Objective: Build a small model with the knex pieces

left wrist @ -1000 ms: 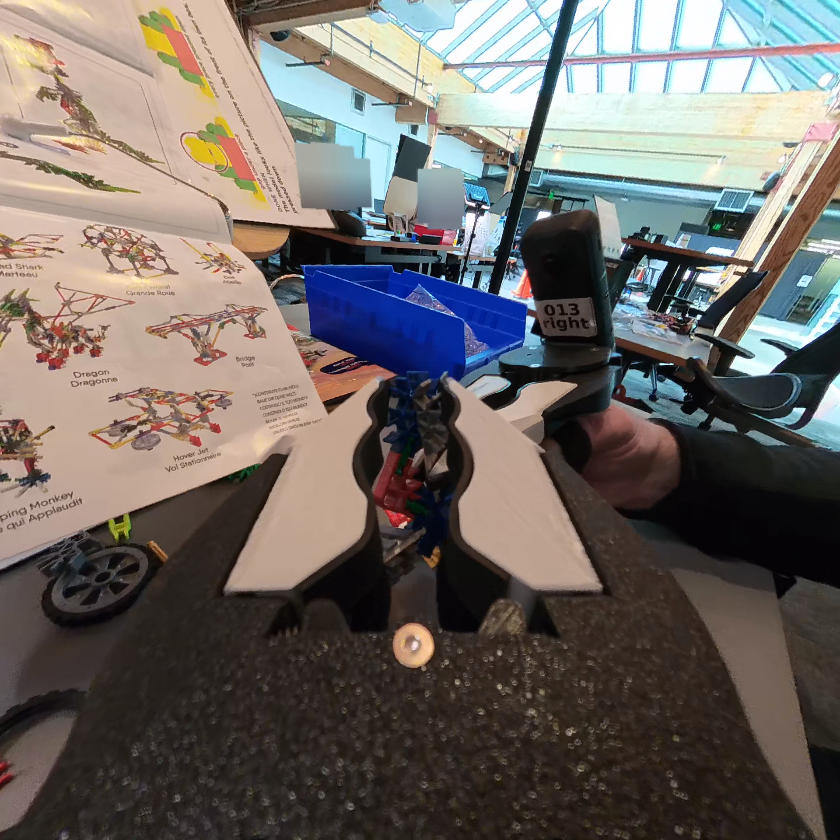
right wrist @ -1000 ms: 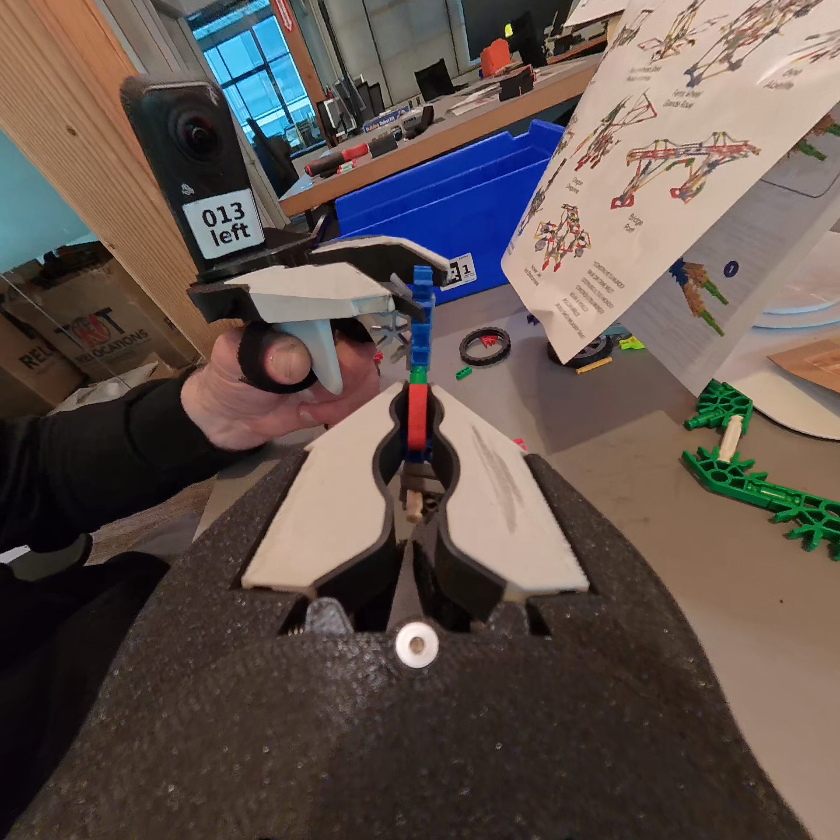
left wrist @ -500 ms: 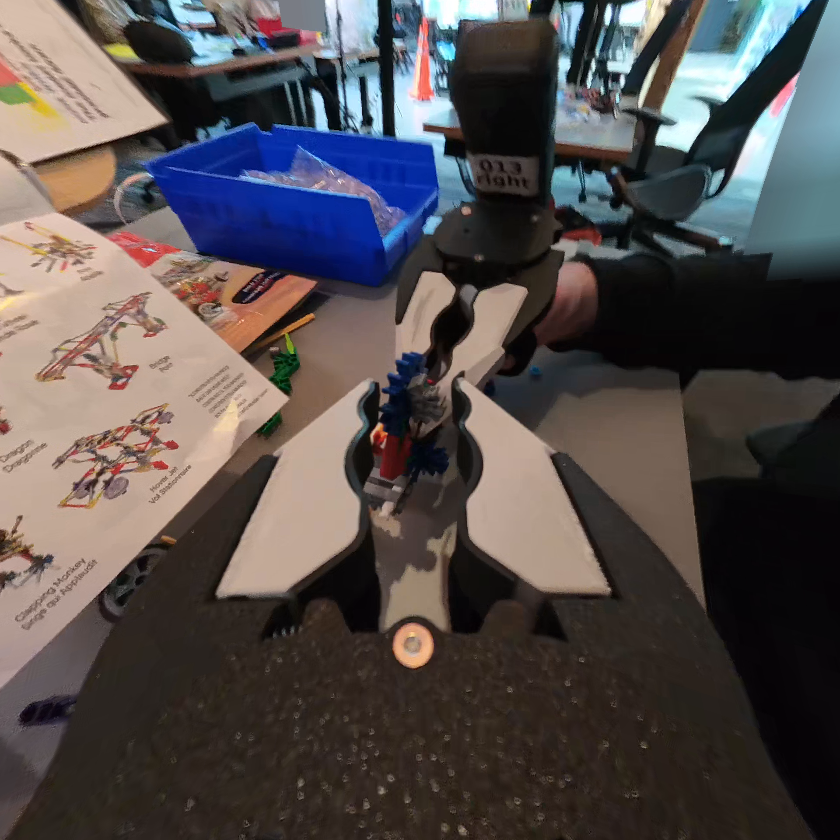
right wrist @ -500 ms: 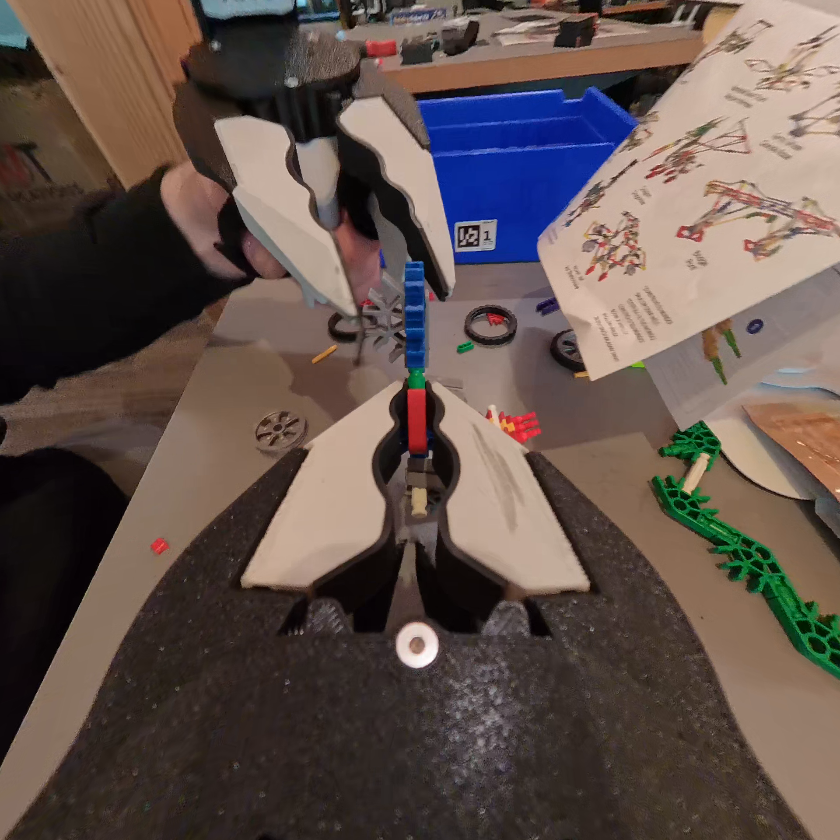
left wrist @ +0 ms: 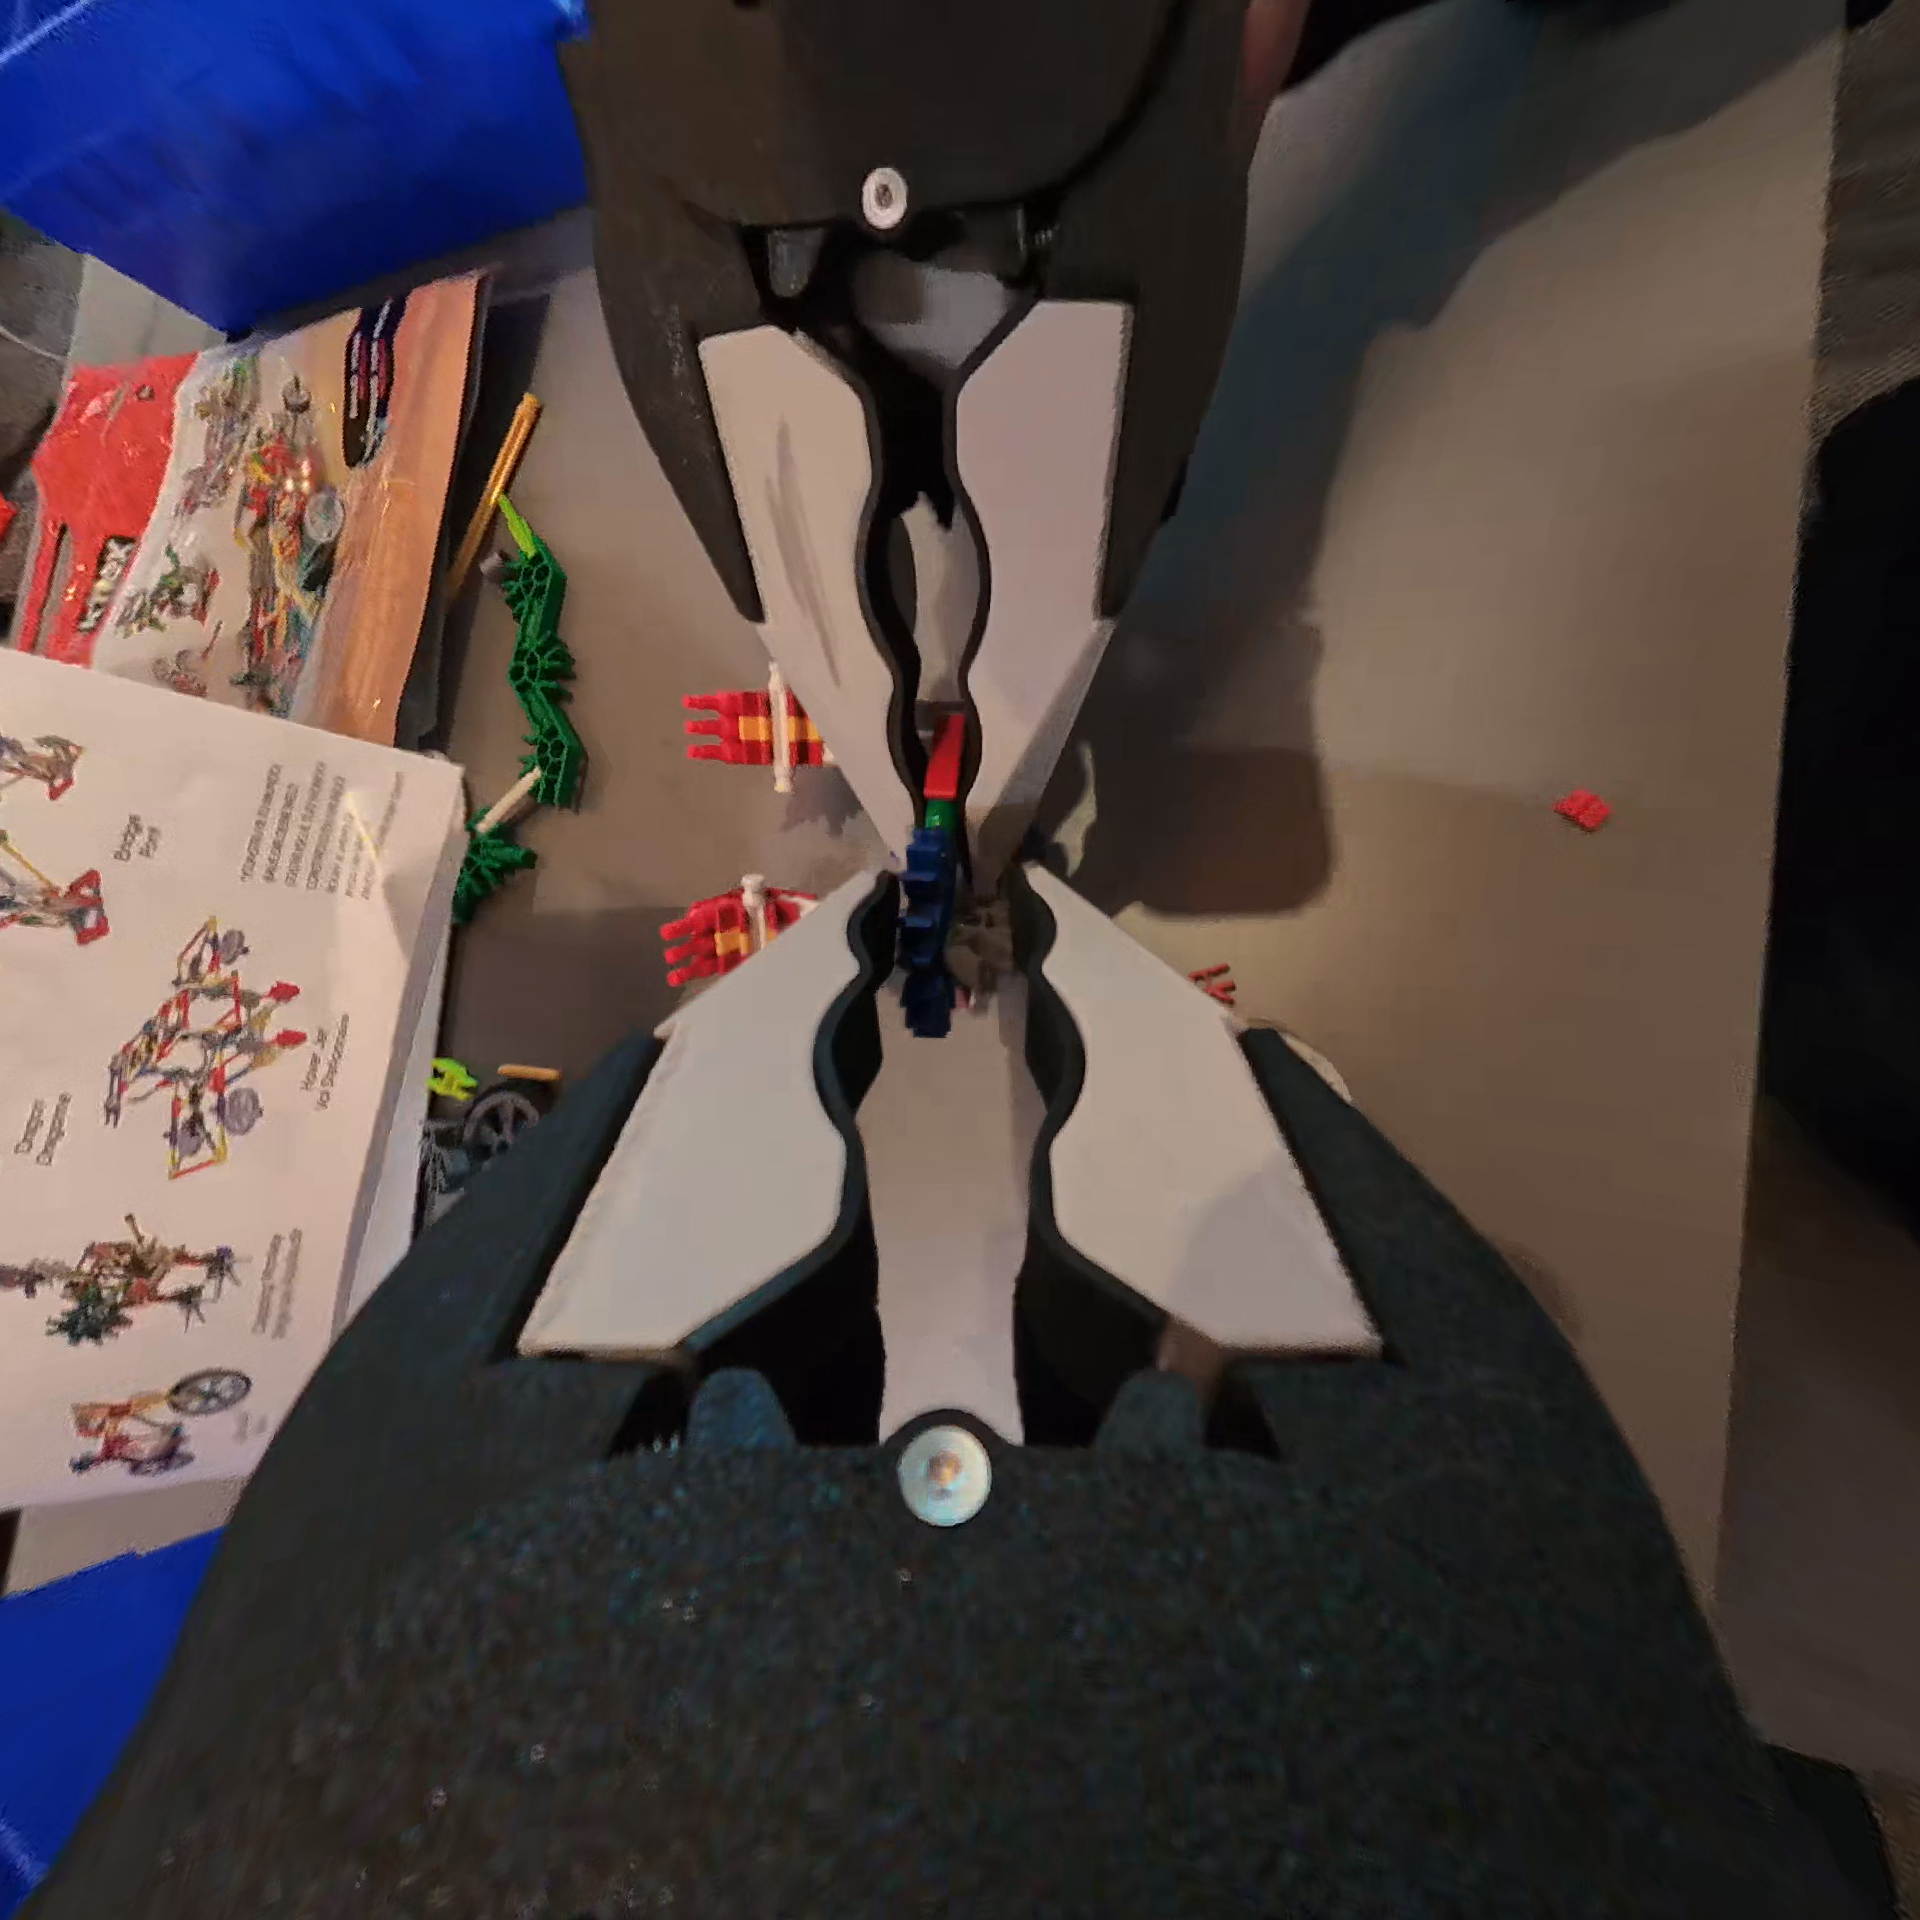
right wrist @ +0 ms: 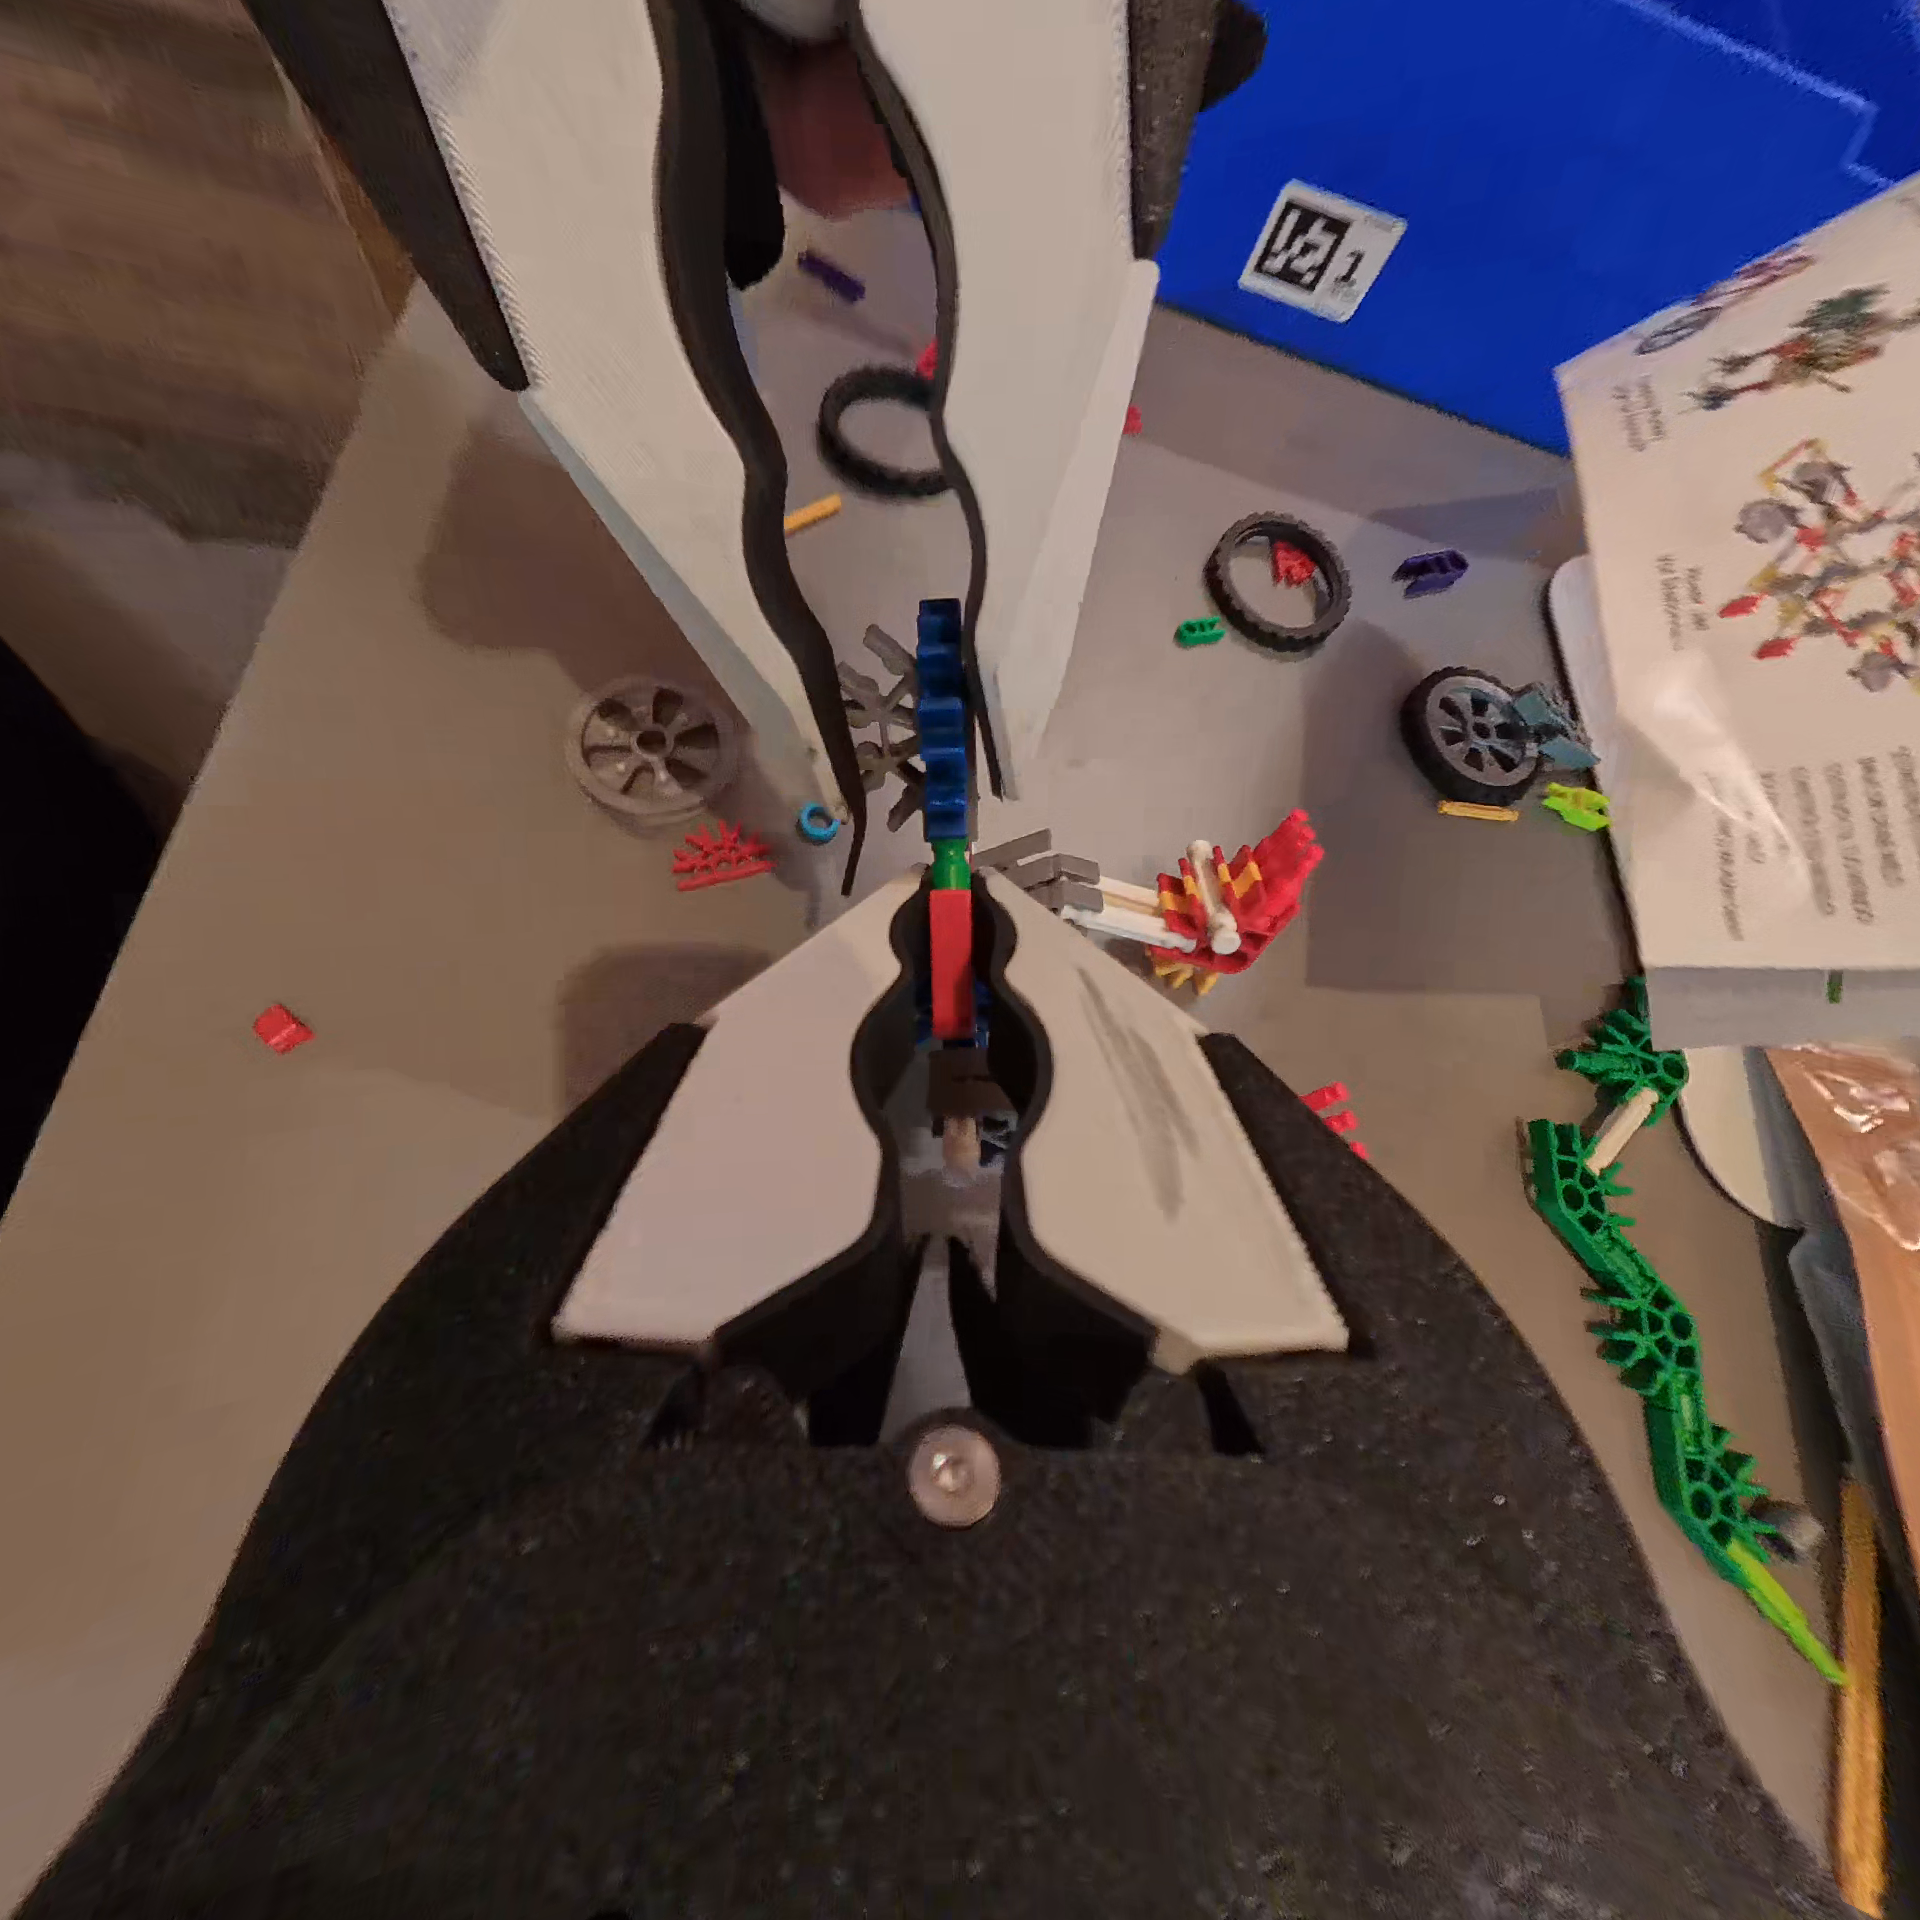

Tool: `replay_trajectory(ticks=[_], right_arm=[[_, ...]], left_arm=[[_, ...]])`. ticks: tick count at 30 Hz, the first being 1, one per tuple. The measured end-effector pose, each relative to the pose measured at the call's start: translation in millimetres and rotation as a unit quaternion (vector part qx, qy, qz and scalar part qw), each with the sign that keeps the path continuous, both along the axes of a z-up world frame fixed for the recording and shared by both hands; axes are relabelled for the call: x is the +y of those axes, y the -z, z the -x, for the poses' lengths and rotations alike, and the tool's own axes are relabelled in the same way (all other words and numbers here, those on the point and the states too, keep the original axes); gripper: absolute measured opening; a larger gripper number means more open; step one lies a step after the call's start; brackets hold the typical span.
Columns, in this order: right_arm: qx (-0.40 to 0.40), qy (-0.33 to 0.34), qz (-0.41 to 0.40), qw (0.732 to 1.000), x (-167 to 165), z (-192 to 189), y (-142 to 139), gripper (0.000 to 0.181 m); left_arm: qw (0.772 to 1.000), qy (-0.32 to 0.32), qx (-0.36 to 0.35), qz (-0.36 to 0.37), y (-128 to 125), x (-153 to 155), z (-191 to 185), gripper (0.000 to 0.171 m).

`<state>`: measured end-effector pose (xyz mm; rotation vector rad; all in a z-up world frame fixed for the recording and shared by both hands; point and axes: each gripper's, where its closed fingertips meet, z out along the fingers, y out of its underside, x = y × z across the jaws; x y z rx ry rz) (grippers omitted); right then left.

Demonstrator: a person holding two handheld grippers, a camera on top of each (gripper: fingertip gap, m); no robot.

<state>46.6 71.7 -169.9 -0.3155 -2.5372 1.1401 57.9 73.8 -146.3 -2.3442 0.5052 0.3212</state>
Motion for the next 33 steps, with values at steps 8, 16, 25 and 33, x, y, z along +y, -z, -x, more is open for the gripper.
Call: replay_trajectory(ticks=[8,16,25,33], right_arm=[[0.006,-0.056,-0.092,0.994,-16.7,-4.8,2.4,0.004],[-0.031,-0.13,-0.193,0.972,-37.2,-5.1,0.8,0.005],[-0.048,-0.156,-0.239,0.957,-50.0,-2.4,0.4,0.005],[-0.045,-0.169,-0.238,0.955,-51.7,-2.8,0.4,0.004]], left_arm=[[0.995,-0.07,-0.013,-0.063,4.8,-19.4,-0.7,0.028],[0.988,-0.11,-0.074,-0.082,4.5,-44.9,-0.7,0.031],[0.974,-0.131,-0.136,-0.126,10.3,-64.1,0.5,0.032],[0.976,-0.118,-0.11,-0.146,12.5,-63.4,-3.8,0.021]])
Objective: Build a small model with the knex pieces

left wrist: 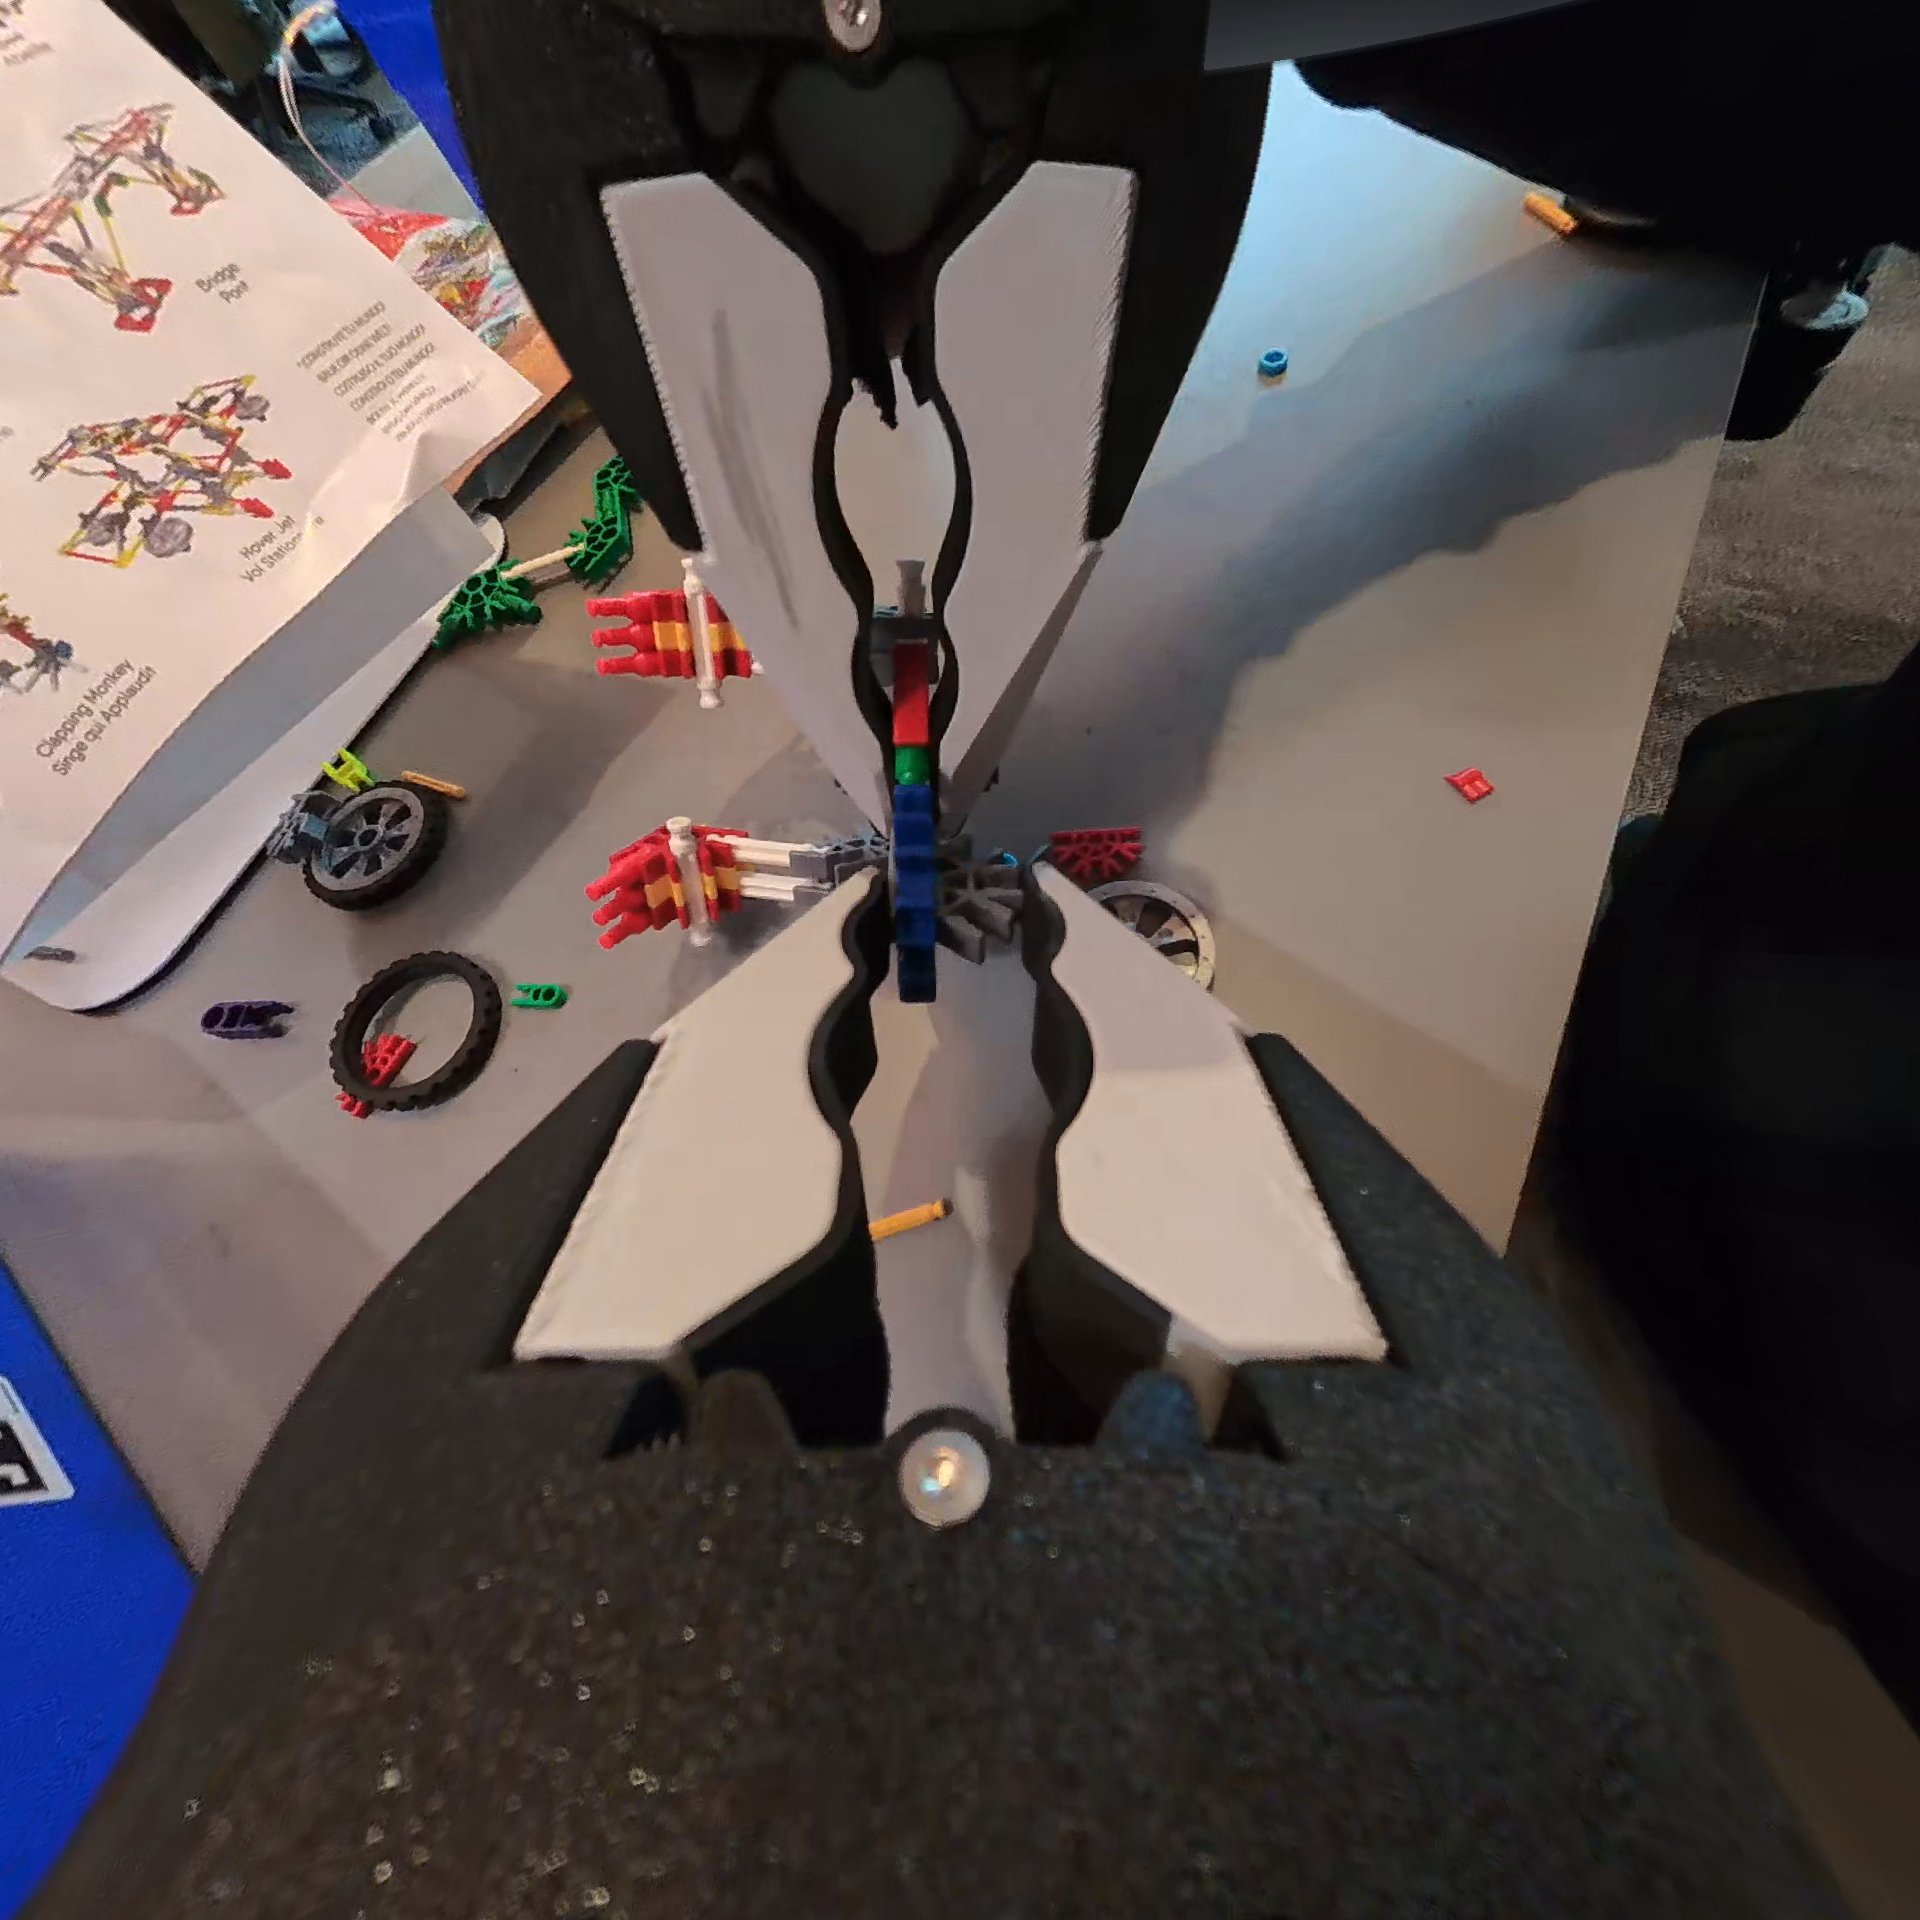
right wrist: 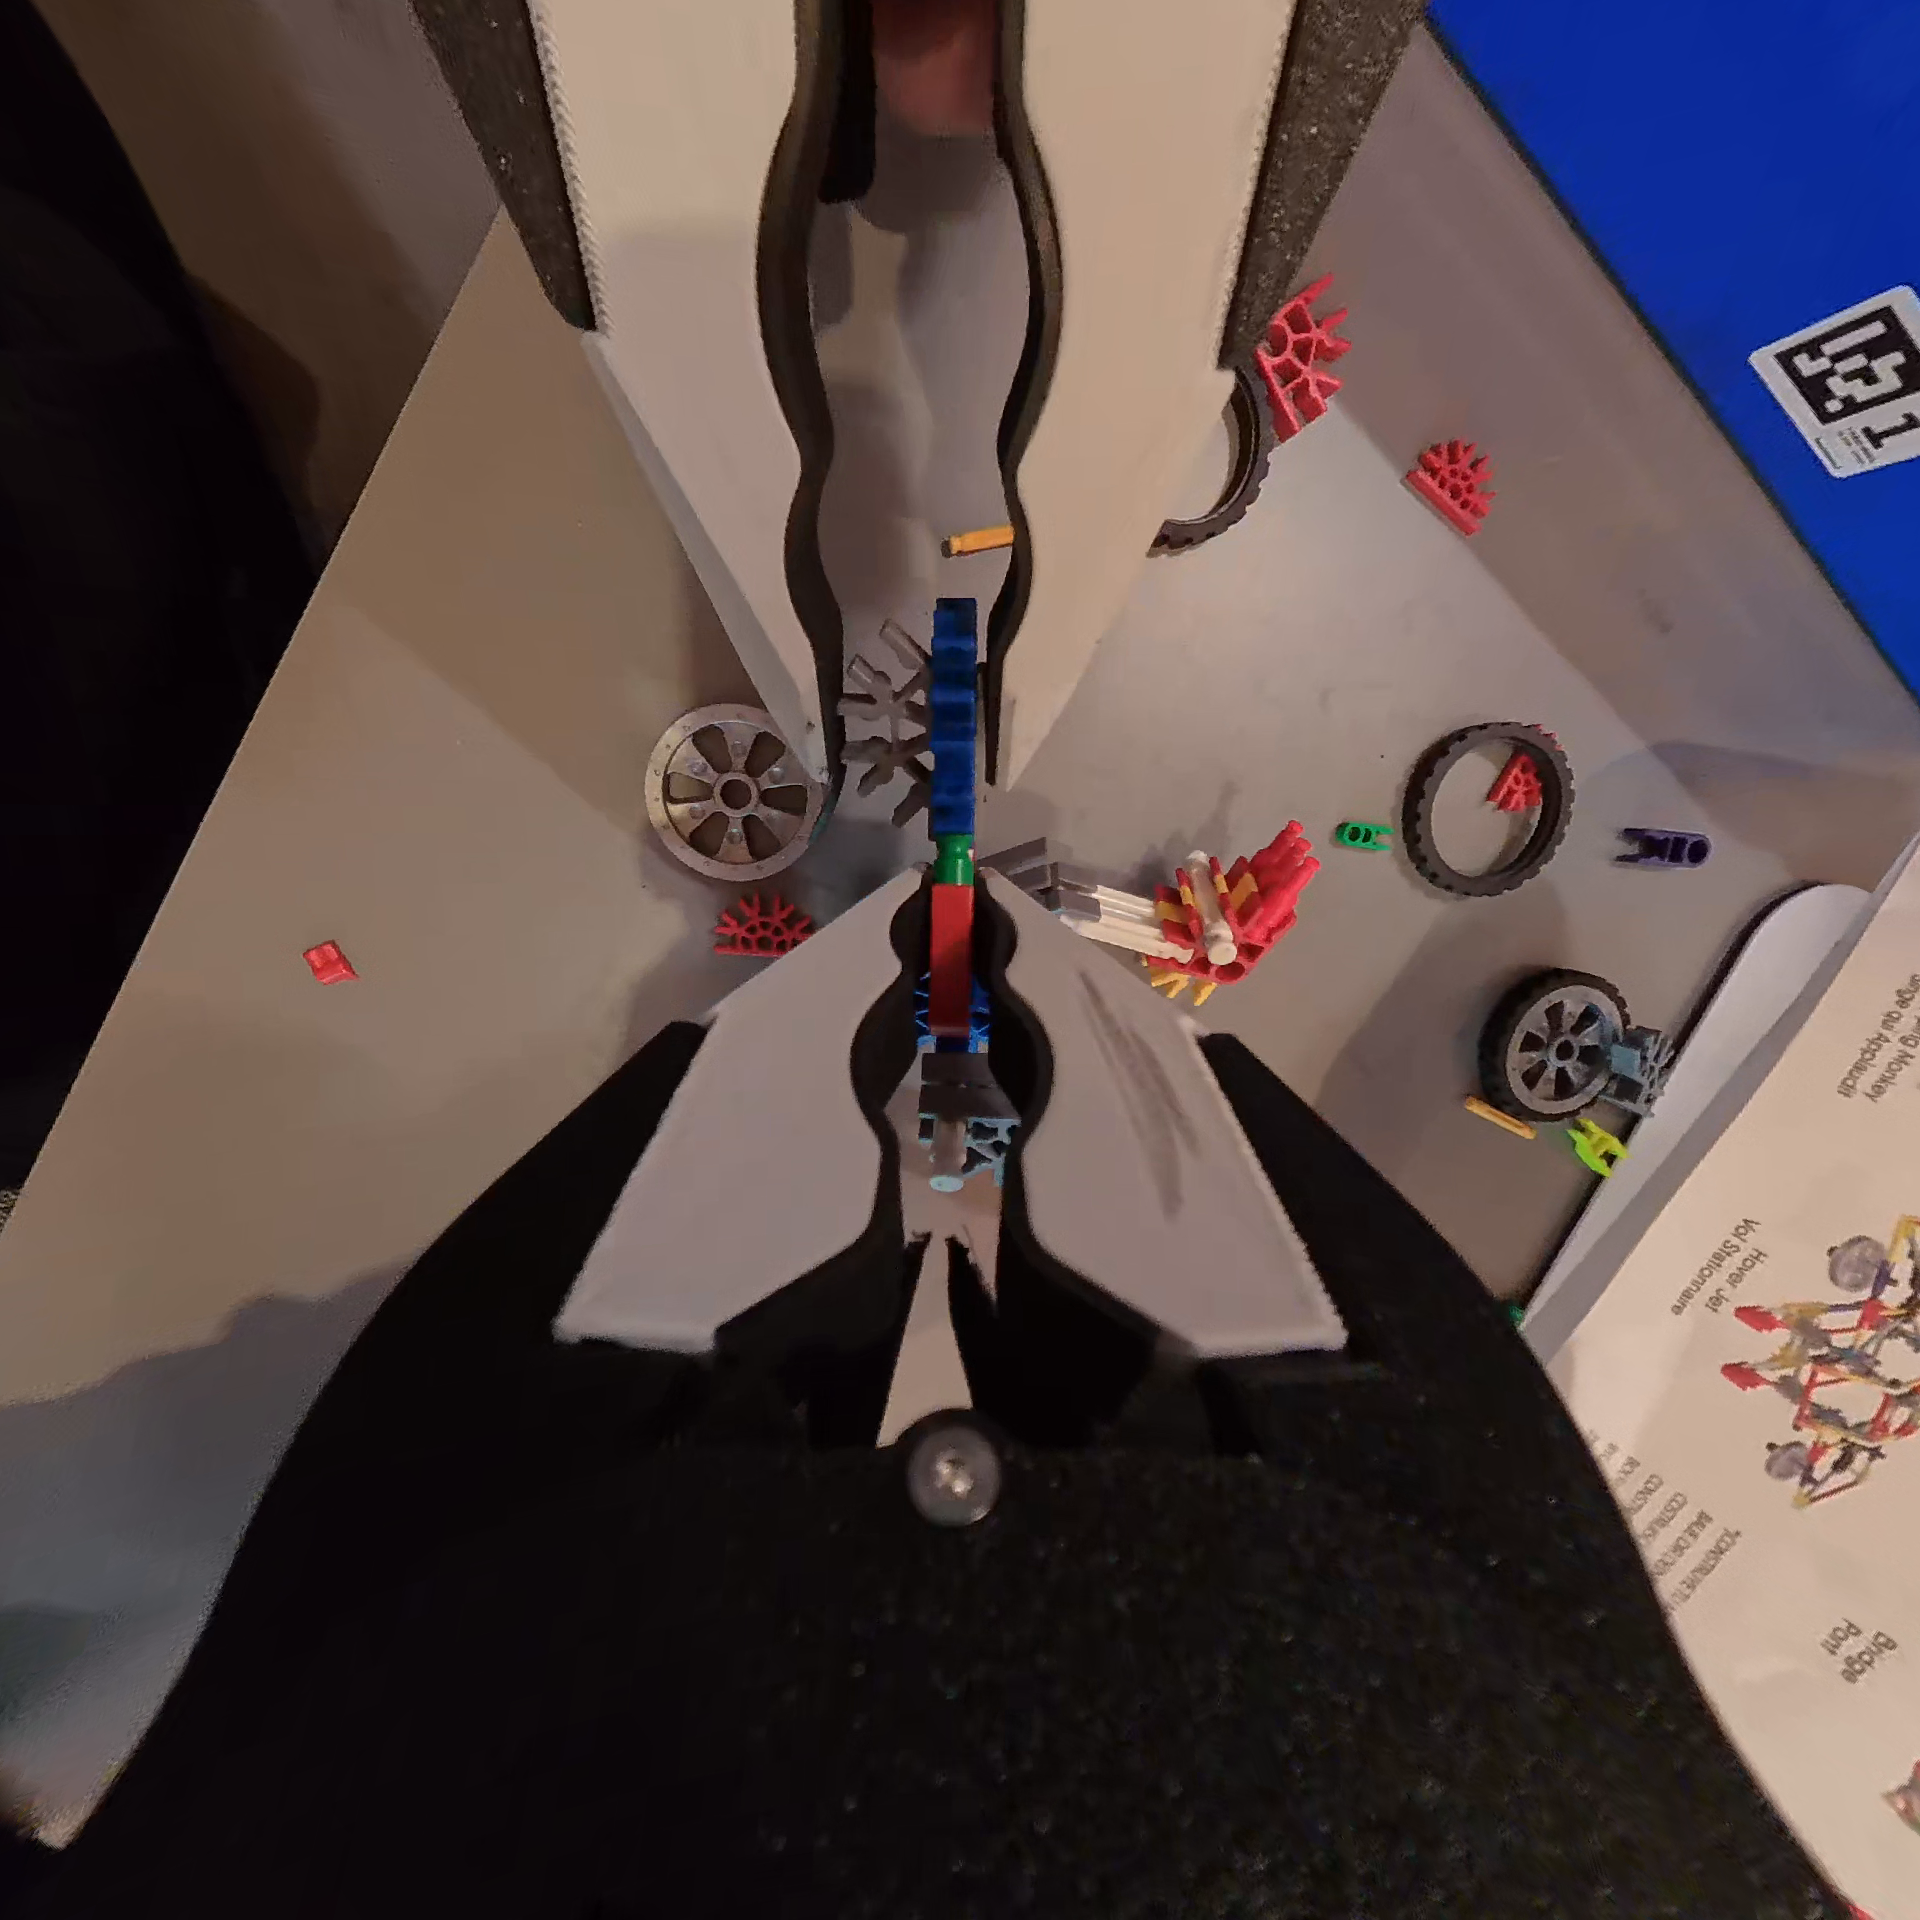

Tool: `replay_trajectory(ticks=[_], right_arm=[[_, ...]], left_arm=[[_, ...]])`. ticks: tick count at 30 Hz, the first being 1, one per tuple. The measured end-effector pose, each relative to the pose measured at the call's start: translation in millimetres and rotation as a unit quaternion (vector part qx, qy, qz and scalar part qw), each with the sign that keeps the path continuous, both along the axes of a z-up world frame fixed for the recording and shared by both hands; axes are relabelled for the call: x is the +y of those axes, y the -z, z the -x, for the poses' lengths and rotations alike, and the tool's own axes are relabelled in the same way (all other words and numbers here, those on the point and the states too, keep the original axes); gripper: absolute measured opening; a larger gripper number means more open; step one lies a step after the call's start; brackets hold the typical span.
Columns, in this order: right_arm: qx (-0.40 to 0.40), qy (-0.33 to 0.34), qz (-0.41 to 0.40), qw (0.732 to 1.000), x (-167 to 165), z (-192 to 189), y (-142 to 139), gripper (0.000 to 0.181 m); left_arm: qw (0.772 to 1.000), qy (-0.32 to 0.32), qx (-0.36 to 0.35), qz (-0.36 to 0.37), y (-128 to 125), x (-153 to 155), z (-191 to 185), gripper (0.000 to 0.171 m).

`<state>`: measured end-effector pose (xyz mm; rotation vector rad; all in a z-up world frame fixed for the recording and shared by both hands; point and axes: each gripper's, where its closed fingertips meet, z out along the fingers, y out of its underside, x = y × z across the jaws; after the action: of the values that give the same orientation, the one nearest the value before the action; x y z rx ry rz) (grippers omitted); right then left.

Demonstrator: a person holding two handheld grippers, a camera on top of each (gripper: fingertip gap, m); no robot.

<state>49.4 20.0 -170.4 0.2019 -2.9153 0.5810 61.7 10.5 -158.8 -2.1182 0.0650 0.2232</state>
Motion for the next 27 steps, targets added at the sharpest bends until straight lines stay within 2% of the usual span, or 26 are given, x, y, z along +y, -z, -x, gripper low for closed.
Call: replay_trajectory(ticks=[3,27], right_arm=[[0.002,-0.008,0.001,1.0,0.0,0.5,-0.2,0.003],[-0.023,-0.009,-0.004,1.0,3.4,-1.2,2.6,0.0]], left_arm=[[1.0,-0.003,0.002,-0.01,-1.2,1.7,0.0,0.02],[0.998,-0.025,0.026,0.057,0.4,14.3,-1.6,0.019]])
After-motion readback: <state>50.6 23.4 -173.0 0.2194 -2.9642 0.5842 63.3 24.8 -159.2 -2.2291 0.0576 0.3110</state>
